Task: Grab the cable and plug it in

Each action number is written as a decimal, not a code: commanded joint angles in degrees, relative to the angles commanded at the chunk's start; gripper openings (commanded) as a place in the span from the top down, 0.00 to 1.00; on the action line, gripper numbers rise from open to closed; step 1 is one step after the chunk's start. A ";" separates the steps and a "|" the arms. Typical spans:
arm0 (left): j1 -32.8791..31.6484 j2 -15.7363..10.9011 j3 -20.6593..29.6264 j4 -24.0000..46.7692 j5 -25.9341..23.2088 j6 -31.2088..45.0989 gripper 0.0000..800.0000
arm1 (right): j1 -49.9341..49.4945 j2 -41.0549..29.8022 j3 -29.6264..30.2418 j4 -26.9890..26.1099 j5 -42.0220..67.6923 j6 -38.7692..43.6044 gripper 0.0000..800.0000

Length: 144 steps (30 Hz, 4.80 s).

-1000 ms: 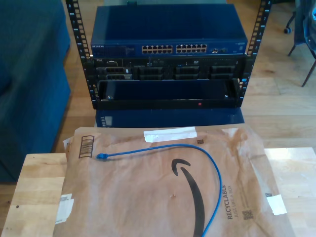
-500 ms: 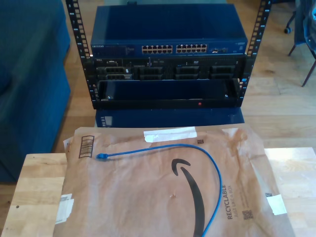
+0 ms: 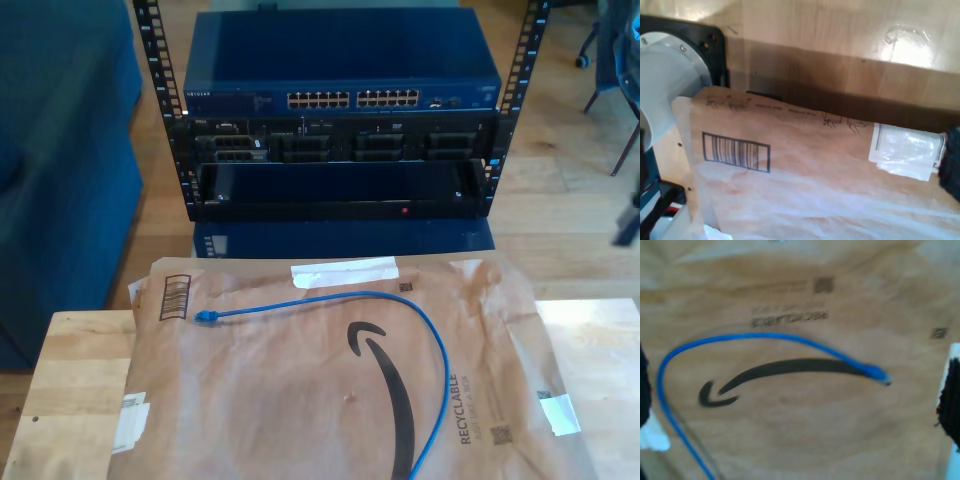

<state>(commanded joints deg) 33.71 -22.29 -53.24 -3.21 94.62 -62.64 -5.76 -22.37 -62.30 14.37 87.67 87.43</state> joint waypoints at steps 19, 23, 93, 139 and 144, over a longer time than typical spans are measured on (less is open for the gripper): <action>-16.35 2.99 -3.16 0.00 -0.62 -14.59 0.00 | 24.00 8.44 -3.60 -0.09 -16.00 14.51 0.00; -16.62 2.99 -3.25 -2.02 -0.79 -15.21 0.00 | 27.69 12.13 -5.36 -0.44 -18.02 15.56 0.01; -15.65 9.32 -0.18 -3.78 -8.53 -14.68 0.00 | 49.23 59.78 -36.84 -22.77 -23.03 48.62 0.82; -40.35 11.87 -10.46 -34.29 -9.67 -19.87 0.00 | 14.77 -4.48 1.67 8.79 -10.02 24.00 1.00; -41.58 11.78 -12.40 -37.45 -9.05 -19.78 0.00 | 13.45 -4.31 -1.76 12.84 -9.49 23.91 1.00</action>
<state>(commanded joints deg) -7.87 -10.51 -65.64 -40.66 85.56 -82.42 7.69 -26.68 -64.05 27.21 78.18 111.34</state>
